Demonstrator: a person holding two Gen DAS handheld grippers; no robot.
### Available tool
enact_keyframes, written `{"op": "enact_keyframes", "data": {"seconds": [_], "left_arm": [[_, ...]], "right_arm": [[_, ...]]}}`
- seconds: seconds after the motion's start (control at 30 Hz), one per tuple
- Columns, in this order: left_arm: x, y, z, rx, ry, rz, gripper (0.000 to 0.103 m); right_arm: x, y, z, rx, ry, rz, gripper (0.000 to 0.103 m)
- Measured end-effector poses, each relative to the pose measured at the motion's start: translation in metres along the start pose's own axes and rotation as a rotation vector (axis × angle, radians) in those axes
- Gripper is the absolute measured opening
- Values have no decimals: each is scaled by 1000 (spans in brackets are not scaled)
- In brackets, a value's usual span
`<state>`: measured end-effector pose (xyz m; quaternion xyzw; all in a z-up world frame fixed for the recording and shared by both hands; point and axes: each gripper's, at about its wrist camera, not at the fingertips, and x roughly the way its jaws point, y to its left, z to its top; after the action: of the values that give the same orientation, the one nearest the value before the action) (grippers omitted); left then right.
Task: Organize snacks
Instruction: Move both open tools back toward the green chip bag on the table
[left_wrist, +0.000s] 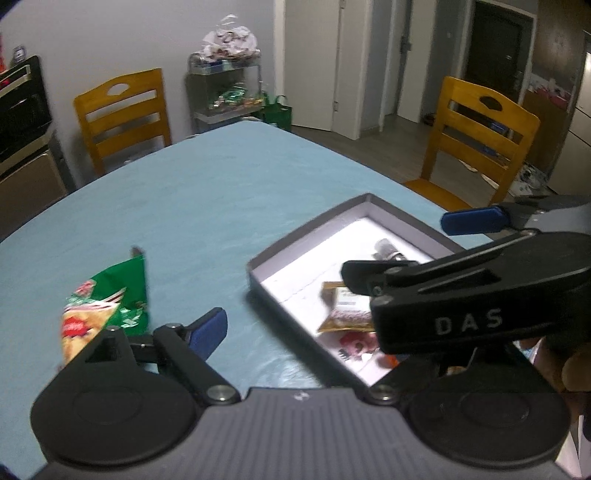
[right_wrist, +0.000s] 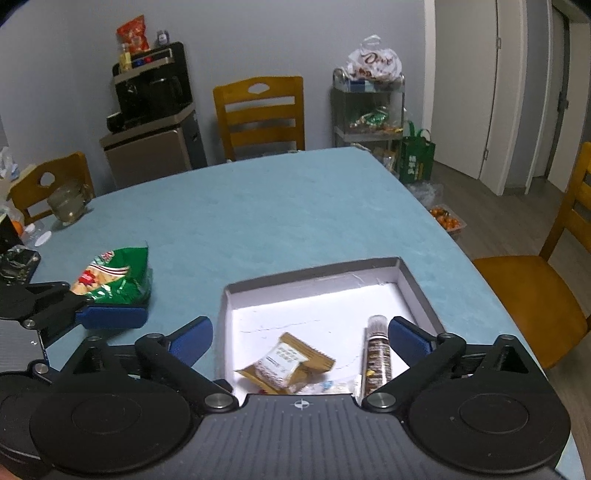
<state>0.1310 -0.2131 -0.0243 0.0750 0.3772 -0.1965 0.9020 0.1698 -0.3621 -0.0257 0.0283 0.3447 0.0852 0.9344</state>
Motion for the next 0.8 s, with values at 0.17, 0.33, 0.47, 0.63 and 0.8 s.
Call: {"op": "enact_keyframes", "data": {"seconds": [0.17, 0.33, 0.47, 0.63, 0.8], "left_arm": [[-20, 20, -9, -43, -10, 32, 93], [-47, 45, -24, -100, -19, 59, 94], [-65, 67, -34, -150, -24, 100, 95], [-85, 95, -51, -193, -27, 146, 95], [-100, 119, -64, -228, -27, 197, 95]], "right_arm": [[-3, 12, 2, 1, -7, 20, 103], [-3, 27, 3, -8, 5, 55, 103], [-2, 41, 5, -23, 10, 84, 103], [0, 65, 10, -60, 16, 131, 103], [3, 90, 15, -89, 25, 183, 103]]}}
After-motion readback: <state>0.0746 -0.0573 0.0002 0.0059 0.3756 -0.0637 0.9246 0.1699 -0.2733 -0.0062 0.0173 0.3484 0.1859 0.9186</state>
